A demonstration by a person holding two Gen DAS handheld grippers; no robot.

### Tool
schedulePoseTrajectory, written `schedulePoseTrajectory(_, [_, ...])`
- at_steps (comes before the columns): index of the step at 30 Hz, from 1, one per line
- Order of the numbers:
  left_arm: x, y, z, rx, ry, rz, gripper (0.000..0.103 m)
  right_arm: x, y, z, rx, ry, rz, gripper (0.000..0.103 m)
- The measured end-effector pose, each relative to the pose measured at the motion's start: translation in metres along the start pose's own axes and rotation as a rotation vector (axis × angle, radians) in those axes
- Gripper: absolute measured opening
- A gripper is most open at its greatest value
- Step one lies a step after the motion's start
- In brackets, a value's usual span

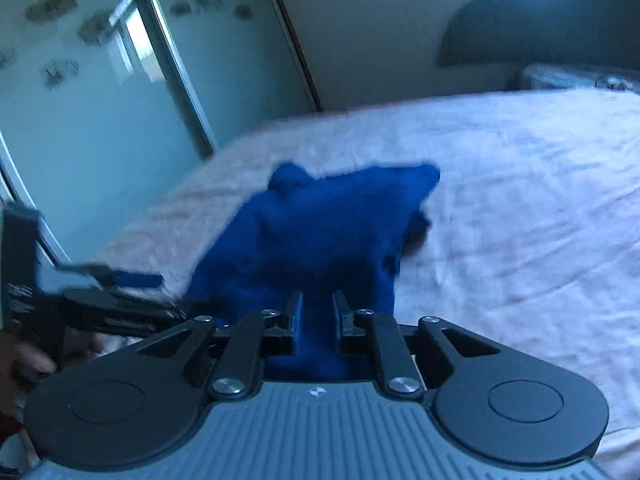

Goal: Fold small clothes

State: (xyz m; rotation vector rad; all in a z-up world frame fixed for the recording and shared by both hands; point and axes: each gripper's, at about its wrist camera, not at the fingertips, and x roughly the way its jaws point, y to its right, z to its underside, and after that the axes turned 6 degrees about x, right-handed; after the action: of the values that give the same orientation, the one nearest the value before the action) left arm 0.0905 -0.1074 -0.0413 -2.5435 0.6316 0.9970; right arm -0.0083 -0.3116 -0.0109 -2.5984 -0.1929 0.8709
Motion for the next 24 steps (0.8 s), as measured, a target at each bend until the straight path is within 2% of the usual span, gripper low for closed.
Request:
schedulePoseTrajectory(2, [0.001, -0.001, 0.001, -0.001, -0.003, 0.001, 0.096, 0.014, 0.001, 0.003, -0.020, -0.045, 0.048, 0.024])
schedulePoseTrajectory(4, [0.002, -0.002, 0.001, -0.003, -0.007, 0.002, 0.097, 0.017, 0.001, 0.006, -0.027, -0.052, 0.051, 0.024])
schedulePoseTrajectory(5, [0.002, -0.003, 0.000, -0.004, -0.007, 0.004, 0.098, 0.015, 0.000, 0.007, -0.023, -0.045, 0.044, 0.031])
schedulePoseTrajectory(7, [0.003, -0.004, -0.001, -0.009, -0.007, 0.004, 0.098, 0.010, 0.002, 0.004, -0.013, -0.027, 0.017, 0.055])
schedulePoseTrajectory(8, [0.003, -0.005, -0.003, -0.014, -0.006, 0.005, 0.098, 0.005, 0.004, 0.002, -0.001, -0.004, 0.015, 0.080])
schedulePoseTrajectory(9, [0.003, -0.006, -0.004, -0.020, -0.004, 0.005, 0.098, 0.002, 0.005, -0.001, 0.003, 0.020, 0.027, 0.092])
schedulePoseTrajectory(12, [0.006, -0.011, -0.011, -0.042, 0.008, 0.015, 0.098, 0.000, 0.014, -0.013, 0.013, 0.066, 0.067, 0.092])
schedulePoseTrajectory(15, [0.014, -0.023, -0.022, -0.081, 0.034, 0.040, 0.098, 0.005, 0.031, -0.028, 0.075, 0.075, 0.038, 0.092])
schedulePoseTrajectory(17, [0.025, -0.033, -0.031, -0.127, 0.032, 0.068, 0.100, 0.017, 0.049, -0.039, 0.146, 0.055, -0.005, 0.092])
schedulePoseTrajectory(20, [0.046, -0.049, -0.044, -0.202, 0.011, 0.145, 0.100, 0.043, 0.075, -0.052, 0.269, 0.010, -0.099, 0.092])
schedulePoseTrajectory(24, [0.072, -0.062, -0.054, -0.286, -0.013, 0.246, 0.099, 0.075, 0.102, -0.061, 0.404, -0.026, -0.178, 0.092])
